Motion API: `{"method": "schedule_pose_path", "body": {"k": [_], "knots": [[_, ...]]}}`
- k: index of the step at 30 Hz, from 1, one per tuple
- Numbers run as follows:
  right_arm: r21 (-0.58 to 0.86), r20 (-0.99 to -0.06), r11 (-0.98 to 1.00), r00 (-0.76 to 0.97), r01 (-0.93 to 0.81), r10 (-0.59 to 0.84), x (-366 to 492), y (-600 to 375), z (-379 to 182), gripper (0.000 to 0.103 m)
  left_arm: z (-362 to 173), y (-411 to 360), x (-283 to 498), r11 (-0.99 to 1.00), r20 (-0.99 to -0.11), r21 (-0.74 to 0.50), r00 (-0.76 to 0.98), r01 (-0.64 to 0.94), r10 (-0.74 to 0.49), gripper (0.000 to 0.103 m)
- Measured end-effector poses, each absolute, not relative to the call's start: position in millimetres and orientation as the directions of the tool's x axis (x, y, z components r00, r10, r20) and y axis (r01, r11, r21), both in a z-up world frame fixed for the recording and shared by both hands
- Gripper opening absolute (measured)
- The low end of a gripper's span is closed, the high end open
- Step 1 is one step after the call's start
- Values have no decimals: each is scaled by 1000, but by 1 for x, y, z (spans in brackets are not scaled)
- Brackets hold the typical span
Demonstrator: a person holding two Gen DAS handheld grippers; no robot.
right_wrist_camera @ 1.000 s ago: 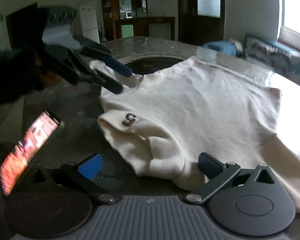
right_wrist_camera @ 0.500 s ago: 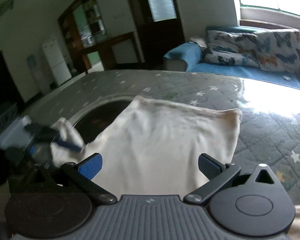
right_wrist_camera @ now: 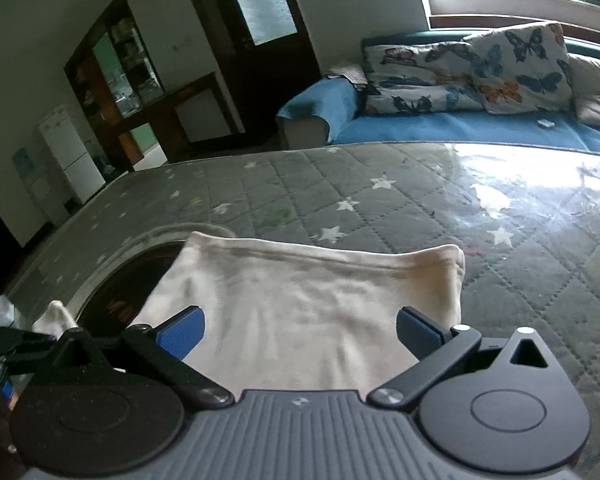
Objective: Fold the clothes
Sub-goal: 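Move the right gripper across to the other sweatshirt sleeve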
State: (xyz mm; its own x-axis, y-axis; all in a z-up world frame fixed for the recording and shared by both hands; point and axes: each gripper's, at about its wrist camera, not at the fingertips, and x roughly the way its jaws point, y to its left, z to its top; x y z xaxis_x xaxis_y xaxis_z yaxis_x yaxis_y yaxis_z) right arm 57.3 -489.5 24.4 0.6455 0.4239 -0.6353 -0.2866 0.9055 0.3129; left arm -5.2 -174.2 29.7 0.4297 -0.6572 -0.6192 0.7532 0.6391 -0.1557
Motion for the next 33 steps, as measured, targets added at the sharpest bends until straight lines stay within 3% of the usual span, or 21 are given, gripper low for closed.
{"method": "schedule_pose_path", "body": {"k": [8,12,20,33], "knots": [[322,-657,921,649,-218,384,75,-501,10,103,28,-165,-1,654,-626,-179,428,735,-652,62],[338,-648,917,654,-214,391,79,-504,6,103,35,-173,2,649,-602,-175,441,740,-666,69],[292,-673,940,660,-179,335,85,-506,4,103,26,-171,13,689,-642,-186,444,700,-625,69],[-1,-637,950,732,-313,240,-72,-475,38,103,51,-187,-44,596,-588,-106,433,796,-683,69]]}}
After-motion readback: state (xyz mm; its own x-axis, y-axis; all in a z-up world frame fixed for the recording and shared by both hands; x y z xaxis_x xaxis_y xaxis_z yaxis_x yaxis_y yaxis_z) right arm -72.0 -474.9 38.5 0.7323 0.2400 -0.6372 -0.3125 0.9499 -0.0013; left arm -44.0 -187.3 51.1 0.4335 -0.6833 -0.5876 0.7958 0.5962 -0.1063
